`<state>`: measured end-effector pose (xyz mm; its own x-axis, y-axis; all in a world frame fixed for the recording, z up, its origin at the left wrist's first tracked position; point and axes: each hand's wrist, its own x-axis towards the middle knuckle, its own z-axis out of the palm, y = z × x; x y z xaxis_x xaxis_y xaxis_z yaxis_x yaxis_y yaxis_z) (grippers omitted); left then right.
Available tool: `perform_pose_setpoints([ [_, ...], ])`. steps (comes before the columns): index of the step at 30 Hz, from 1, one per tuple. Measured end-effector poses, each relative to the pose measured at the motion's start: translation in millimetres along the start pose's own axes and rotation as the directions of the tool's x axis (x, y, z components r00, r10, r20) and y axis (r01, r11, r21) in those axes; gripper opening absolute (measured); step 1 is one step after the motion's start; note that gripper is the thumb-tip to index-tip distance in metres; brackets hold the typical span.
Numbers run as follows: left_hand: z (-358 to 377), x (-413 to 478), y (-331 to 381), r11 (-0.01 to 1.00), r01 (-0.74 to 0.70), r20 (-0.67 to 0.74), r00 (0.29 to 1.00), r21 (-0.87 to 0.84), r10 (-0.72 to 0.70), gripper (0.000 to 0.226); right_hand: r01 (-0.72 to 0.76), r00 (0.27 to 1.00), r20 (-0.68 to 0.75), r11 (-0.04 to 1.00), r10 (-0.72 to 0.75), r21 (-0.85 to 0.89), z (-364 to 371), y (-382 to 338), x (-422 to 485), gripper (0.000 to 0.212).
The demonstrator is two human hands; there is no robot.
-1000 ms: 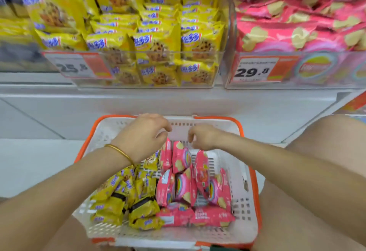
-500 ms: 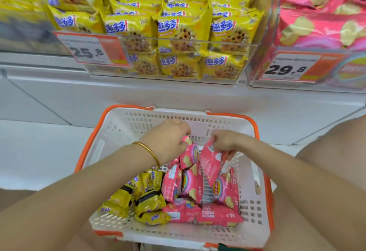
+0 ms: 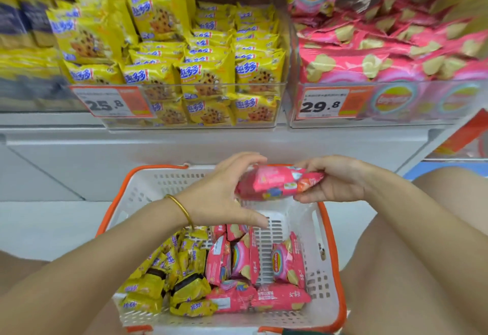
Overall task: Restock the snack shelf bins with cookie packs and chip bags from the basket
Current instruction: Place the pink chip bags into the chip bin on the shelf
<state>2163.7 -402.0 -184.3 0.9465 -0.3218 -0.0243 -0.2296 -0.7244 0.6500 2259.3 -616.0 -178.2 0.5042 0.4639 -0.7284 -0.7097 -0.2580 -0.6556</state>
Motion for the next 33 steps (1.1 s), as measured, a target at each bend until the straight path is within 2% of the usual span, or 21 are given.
perform_pose_setpoints([
  [1,-3,2,5,0.999,-0.035,-0.033,0.999,0.004,0.035,0.095,-0.003,1.0,0.005,0.999,0.003,0.049,-2,-3,-6,0.02],
  [3,-7,8,12,0.997,-0.044,-0.126,0.991,-0.057,0.036,0.069,-0.001,0.999,0.039,0.999,-0.001,0.045,-3,-8,-18,0.028],
  [5,-13,16,23,0.959,0.004,-0.226,0.972,-0.284,-0.071,0.041,0.045,0.996,0.082,0.998,-0.041,-0.046,-4,-14,-27,0.053],
  [7,-19,24,33,0.898,0.015,-0.295,0.942,-0.439,-0.16,0.029,0.138,0.989,0.07,0.979,-0.129,-0.152,-6,-22,-36,0.074],
  [10,-31,32,42,0.824,-0.008,-0.347,0.909,-0.567,-0.229,0.024,0.321,0.942,0.005,0.899,-0.335,-0.298,-8,-27,-49,0.08],
  [12,-40,37,52,0.793,-0.035,-0.357,0.904,-0.608,-0.233,0.024,0.429,0.895,0.028,0.839,-0.446,-0.335,-7,-26,-56,0.076],
  [15,-50,44,67,0.782,-0.03,-0.364,0.896,-0.623,-0.256,0.018,0.59,0.801,0.077,0.763,-0.593,-0.264,-1,-25,-66,0.05],
  [16,-52,48,70,0.777,-0.018,-0.363,0.891,-0.629,-0.273,0.022,0.637,0.763,0.062,0.732,-0.643,-0.241,1,-26,-69,0.039],
  [18,-57,52,78,0.775,0.053,-0.299,0.904,-0.63,-0.305,0.053,0.697,0.704,-0.018,0.695,-0.71,-0.177,1,-29,-72,0.018],
  [20,-63,51,89,0.789,0.185,-0.183,0.919,-0.586,-0.35,0.071,0.723,0.684,-0.078,0.688,-0.726,-0.063,-1,-30,-75,0.014],
  [21,-65,51,92,0.791,0.23,-0.139,0.92,-0.567,-0.367,0.068,0.729,0.681,-0.078,0.684,-0.728,-0.021,-5,-30,-76,0.021],
  [23,-72,52,99,0.804,0.242,-0.123,0.924,-0.544,-0.362,0.046,0.724,0.688,-0.056,0.689,-0.724,-0.014,-13,-32,-82,0.035],
  [25,-83,55,106,0.857,0.215,-0.148,0.937,-0.468,-0.316,0.031,0.757,0.65,-0.067,0.653,-0.757,-0.032,-23,-38,-92,0.036],
  [27,-96,60,116,0.93,0.198,-0.137,0.959,-0.308,-0.25,0.031,0.817,0.546,-0.139,0.562,-0.826,-0.132,-36,-52,-102,0.037],
  [29,-108,65,131,0.982,0.163,-0.114,0.978,-0.091,-0.173,0.035,0.823,0.479,-0.113,0.49,-0.871,-0.287,-44,-69,-110,0.051],
  [31,-118,73,150,0.984,0.103,-0.11,0.99,0.143,-0.087,0.048,0.777,0.482,0.017,0.418,-0.876,-0.471,-43,-83,-118,0.064],
  [33,-123,81,165,0.965,0.051,-0.116,0.993,0.255,-0.022,0.067,0.722,0.508,0.104,0.356,-0.855,-0.594,-39,-93,-123,0.064],
])
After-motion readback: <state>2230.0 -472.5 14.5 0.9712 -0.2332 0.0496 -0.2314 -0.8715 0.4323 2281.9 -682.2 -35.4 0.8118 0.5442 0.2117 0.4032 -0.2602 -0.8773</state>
